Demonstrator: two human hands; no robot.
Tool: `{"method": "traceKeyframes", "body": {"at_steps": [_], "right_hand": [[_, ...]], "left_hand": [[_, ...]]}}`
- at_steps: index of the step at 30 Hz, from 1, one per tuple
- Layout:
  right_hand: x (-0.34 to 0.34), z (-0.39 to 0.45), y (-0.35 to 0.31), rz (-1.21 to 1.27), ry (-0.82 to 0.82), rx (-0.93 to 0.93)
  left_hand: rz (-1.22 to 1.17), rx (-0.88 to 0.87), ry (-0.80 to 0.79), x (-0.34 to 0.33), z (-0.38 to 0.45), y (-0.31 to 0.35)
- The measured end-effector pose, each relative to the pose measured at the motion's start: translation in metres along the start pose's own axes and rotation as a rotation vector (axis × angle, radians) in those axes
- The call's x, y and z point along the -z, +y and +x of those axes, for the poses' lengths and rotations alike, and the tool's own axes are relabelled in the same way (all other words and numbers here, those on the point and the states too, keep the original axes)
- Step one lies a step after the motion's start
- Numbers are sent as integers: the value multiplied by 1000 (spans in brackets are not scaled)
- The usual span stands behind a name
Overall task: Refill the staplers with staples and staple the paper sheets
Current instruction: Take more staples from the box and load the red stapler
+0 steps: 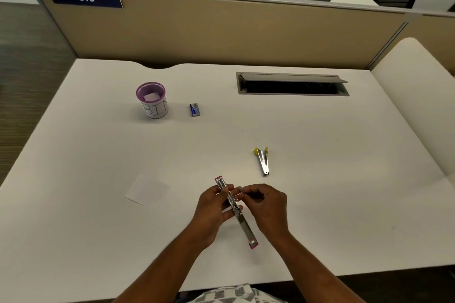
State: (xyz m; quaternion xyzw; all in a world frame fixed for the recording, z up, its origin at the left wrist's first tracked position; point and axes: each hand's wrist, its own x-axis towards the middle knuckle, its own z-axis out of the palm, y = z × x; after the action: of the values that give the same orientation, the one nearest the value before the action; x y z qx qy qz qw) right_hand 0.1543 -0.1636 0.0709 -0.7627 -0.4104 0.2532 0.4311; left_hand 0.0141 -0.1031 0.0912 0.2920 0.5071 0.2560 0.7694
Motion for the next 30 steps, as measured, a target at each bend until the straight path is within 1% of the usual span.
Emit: {"method": "traceKeyframes", "body": {"at_steps": [6,10,12,14,16,19,21,25,30], "right_hand": [[7,5,-11,12,21,83],[10,6,-27,115,111,-89],[14,4,-38,162,149,-106],[16,-1,-52,175,144,-48],[17,-10,-65,140,130,67],[18,-18,-77,14,148,269],[19,-17,-80,-50,178,338],[20,-12,-83,-116,241,360],[25,-11,-82,-79,269,352]], "left_hand": [[-56,-21,-20,-4,-5,10],[-118,-37,-55,-6,-6,15],[-150,-52,-65,-7,-7,17],[-171,-68,-60,-8,-8,18],[-174,-79,-46,-8,-8,20],[-157,-97,-41,-13,-7,21],[-145,-116,-50,-16,-8,23],[-225,-139,-106,-19,-10,30],[-332,-173,-184,-25,-17,39]]}}
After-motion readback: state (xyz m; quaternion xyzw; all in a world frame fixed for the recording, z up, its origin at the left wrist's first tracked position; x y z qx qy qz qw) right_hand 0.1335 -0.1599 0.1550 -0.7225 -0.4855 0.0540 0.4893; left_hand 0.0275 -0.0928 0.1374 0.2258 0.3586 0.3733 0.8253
